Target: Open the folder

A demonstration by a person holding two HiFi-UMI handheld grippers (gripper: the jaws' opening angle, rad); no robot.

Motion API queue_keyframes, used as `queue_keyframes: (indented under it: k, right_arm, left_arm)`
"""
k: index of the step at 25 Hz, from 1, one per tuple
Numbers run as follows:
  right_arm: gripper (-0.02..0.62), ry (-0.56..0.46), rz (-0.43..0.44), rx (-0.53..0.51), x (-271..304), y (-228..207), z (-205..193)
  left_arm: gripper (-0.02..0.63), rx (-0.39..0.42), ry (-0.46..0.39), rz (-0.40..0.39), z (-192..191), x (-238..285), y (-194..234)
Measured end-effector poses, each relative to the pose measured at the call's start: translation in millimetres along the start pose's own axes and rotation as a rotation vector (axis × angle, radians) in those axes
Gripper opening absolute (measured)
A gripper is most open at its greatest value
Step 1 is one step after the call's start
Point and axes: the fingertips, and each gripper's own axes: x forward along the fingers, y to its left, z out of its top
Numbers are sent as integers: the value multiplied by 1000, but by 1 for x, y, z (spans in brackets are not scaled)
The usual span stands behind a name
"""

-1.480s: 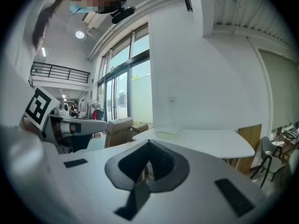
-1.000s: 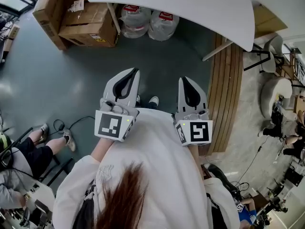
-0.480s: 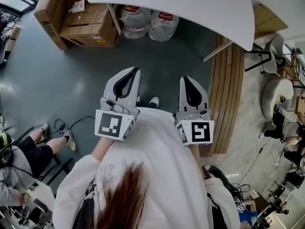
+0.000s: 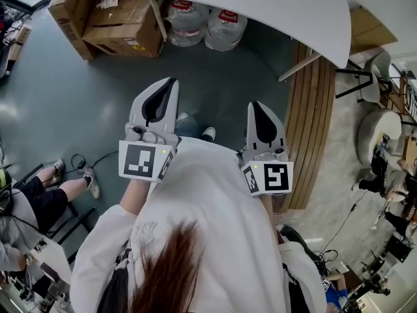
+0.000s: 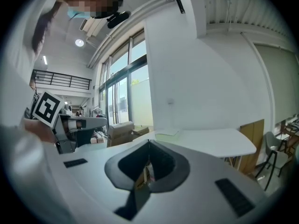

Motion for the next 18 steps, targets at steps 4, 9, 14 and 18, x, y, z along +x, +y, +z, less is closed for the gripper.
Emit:
queue_keyframes:
  k: [4, 9, 14, 18]
  right_arm:
    - [5, 6, -4, 11, 0, -1, -1]
    - [5, 30, -21, 25, 9, -9, -5]
    - [5, 47, -50, 38, 32, -19, -4]
    - [5, 43, -73, 35, 65, -29, 3]
  left_arm:
    - [8, -3, 10, -6, -2, 4, 2]
    - [8, -5, 29, -32, -5, 20, 5]
    - [8, -20, 44, -61, -7, 47, 20]
    - [8, -29, 43, -96, -6, 77, 35]
